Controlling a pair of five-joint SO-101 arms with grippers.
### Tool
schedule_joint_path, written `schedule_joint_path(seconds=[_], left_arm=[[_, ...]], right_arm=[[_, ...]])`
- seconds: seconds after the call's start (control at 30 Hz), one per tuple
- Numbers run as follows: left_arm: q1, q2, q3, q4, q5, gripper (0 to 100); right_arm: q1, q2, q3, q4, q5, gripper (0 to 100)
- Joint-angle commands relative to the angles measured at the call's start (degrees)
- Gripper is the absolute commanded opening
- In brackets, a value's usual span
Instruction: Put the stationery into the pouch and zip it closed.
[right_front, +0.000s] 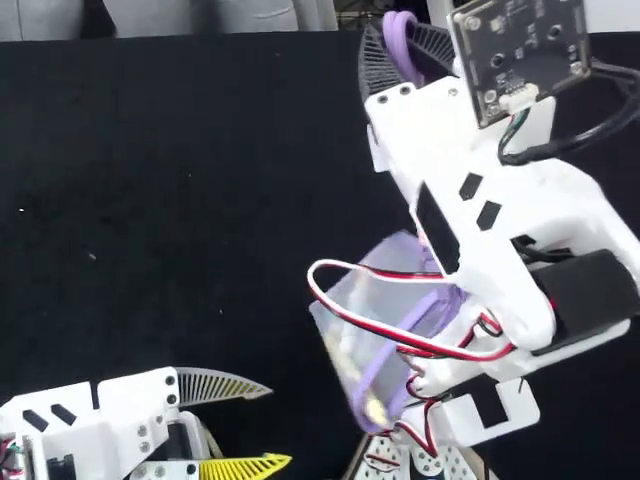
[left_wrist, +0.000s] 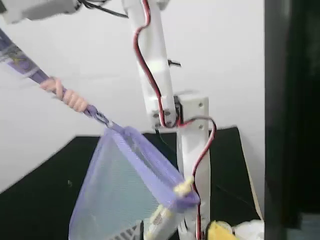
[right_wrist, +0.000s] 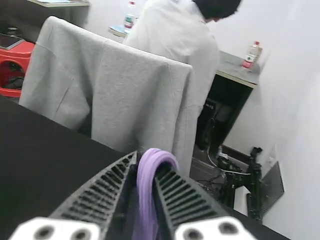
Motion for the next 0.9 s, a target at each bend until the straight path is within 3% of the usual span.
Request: schedule_joint_path(seconds=[0.0, 0.3, 0.53, 0.77, 0.87], left_arm=[[1.19, 0.26, -2.42, 2.11, 0.53, 22], [1.19, 0.18, -4.62, 4.22, 0.79, 22], [1.19, 0.18, -4.44, 2.11, 0.88, 22], [1.19, 0.18, -4.44, 2.64, 0.88, 22], [1.19, 0.18, -4.44, 4.31, 0.88, 22]], right_arm=[[-4.48, 1.98, -0.84, -1.41, -0.62, 1.1], [-5.1, 12.09, -1.19, -15.21, -0.26, 1.1], [-7.21, 14.73, -1.19, -14.51, -0.62, 1.1], [-17.76, 15.25, -0.75, -17.93, 0.0, 1.1], [-21.8, 15.25, -0.75, -18.64, 3.78, 1.1]])
